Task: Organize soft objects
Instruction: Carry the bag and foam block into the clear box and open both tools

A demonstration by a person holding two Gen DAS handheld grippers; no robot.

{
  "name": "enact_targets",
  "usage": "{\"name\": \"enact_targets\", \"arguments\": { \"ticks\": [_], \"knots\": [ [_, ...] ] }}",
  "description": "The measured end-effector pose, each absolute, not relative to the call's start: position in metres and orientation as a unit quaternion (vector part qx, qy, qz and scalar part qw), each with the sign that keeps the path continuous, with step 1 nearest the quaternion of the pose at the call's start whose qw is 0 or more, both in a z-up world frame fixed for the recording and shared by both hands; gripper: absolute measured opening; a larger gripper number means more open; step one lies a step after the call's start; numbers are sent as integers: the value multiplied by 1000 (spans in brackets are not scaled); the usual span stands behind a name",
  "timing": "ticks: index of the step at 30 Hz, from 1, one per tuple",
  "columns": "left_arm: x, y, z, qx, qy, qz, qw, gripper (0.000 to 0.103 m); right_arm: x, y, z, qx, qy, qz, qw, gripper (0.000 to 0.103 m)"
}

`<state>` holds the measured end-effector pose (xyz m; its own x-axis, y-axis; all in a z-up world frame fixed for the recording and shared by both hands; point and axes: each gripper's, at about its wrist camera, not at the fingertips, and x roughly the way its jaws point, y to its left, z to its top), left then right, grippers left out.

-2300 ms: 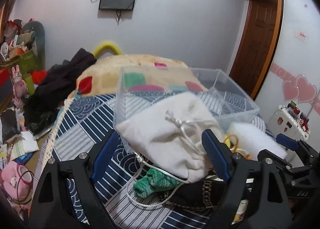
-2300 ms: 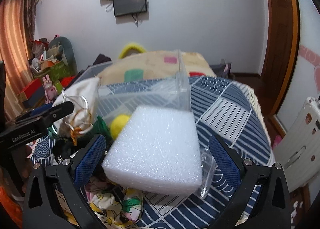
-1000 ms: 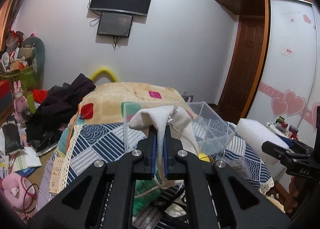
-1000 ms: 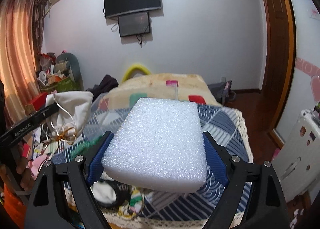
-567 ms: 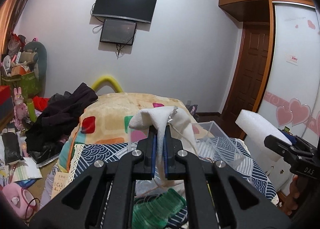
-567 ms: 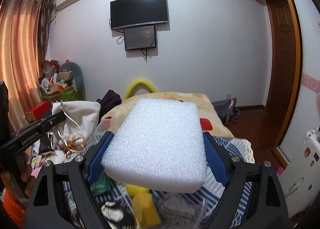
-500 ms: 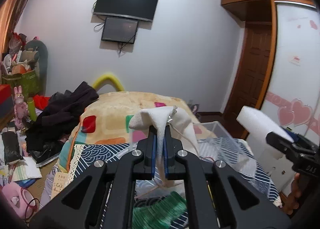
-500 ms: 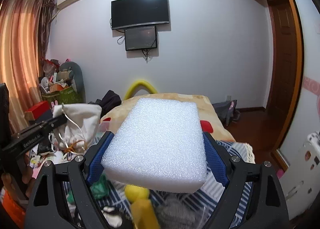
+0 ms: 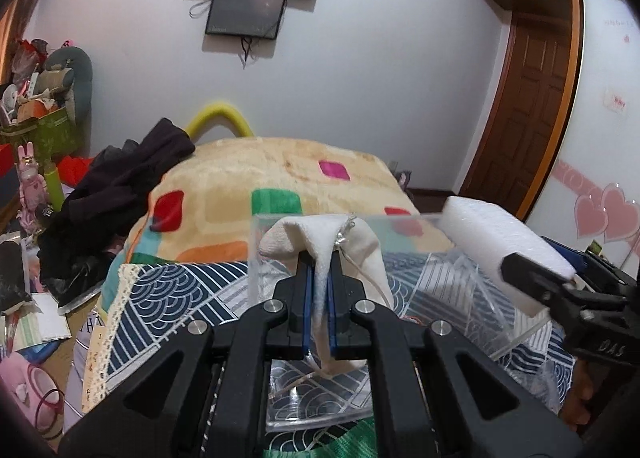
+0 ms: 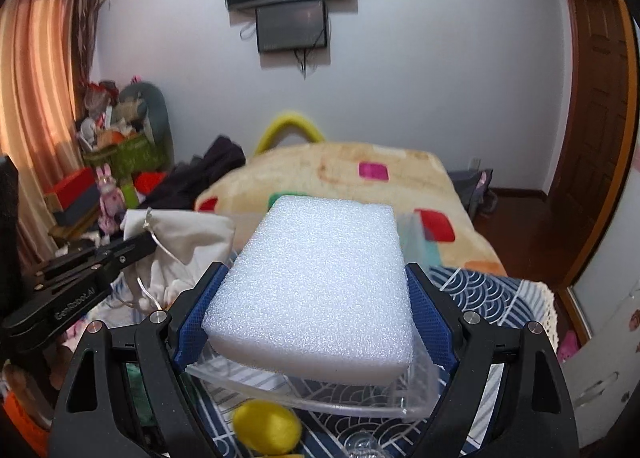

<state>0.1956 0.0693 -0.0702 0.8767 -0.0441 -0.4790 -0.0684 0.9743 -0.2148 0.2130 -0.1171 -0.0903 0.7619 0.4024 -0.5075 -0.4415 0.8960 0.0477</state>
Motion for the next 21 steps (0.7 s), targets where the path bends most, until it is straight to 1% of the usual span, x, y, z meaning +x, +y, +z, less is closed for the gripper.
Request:
{"name": "enact_targets", "arguments": {
  "ticks": [6, 11, 13, 16, 18, 21],
  "knots": [
    [213, 58, -87, -90, 287, -7, 954, 5, 224, -113, -105, -59, 302, 220, 926, 85],
    [222, 51, -100, -82, 320, -15, 944, 5, 229, -110, -107, -75, 319, 221, 918, 86],
    [222, 50, -103, -81, 326, -16, 942, 7, 228, -111, -105, -77, 319, 220, 919, 86],
    [219, 50, -101, -82, 327, -27, 941, 16, 228, -114, -100, -77, 321, 223, 917, 87],
    [217, 51, -99, -84, 325, -29, 942, 28, 229, -114, -97, -76, 320, 224, 917, 89],
    [210, 51, -93, -82, 318, -25, 944, 32, 226, -115, -91, -75, 310, 219, 922, 89]
  ]
}}
